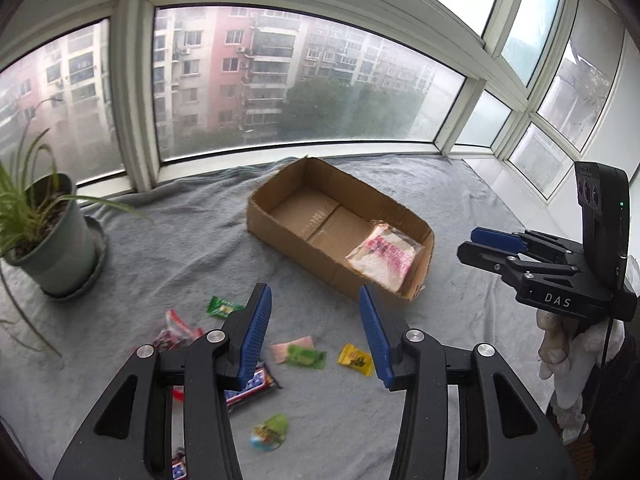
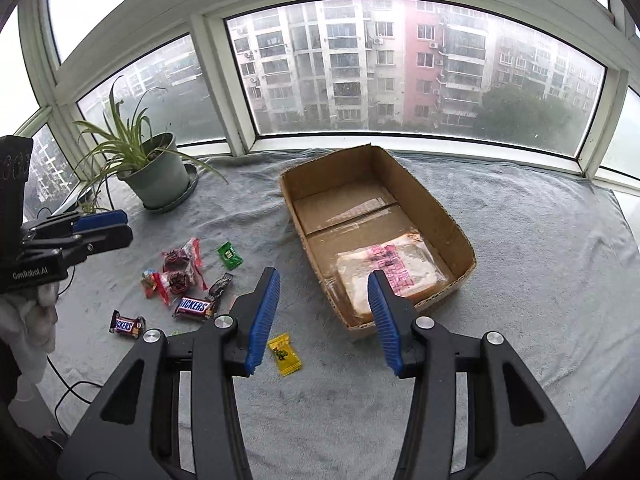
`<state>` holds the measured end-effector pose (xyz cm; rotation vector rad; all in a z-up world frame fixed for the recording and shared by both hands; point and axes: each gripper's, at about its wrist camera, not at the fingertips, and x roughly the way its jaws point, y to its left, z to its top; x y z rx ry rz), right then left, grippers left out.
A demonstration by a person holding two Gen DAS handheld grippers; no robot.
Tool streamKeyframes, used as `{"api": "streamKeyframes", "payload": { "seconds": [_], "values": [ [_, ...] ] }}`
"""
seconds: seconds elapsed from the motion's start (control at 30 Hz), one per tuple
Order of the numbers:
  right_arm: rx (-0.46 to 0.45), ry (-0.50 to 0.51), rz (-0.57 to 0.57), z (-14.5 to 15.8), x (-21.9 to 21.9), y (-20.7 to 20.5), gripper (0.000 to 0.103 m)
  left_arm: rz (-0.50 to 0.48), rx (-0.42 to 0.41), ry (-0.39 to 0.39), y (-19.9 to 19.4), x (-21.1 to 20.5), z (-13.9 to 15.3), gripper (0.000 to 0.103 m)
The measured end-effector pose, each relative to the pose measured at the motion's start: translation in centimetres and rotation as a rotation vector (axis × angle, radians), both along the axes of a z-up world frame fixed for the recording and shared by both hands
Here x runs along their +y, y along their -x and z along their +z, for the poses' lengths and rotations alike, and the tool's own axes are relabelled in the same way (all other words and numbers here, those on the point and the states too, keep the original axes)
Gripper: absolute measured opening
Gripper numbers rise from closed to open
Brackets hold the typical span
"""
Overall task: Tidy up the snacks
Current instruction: 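Grasp the Snickers bar with the left tool while the right tool grasps the yellow candy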
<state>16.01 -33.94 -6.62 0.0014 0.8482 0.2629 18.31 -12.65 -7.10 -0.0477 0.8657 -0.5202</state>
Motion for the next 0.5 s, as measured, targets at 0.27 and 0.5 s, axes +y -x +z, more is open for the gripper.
{"api": "streamKeyframes", "payload": {
  "seconds": [0.27,0.5],
  "values": [
    [-0.025,0.065,0.017,-1.1,3.0,3.2,0.07,0.159,0.005,-0.029,3.7,9.0,-1.4,0.046],
    [0.02,0.073,0.027,-3.6,4.0,4.3,0.07,0.231,0.047,-0.06,6.7,12.9,-4.8,0.054]
  ]
}}
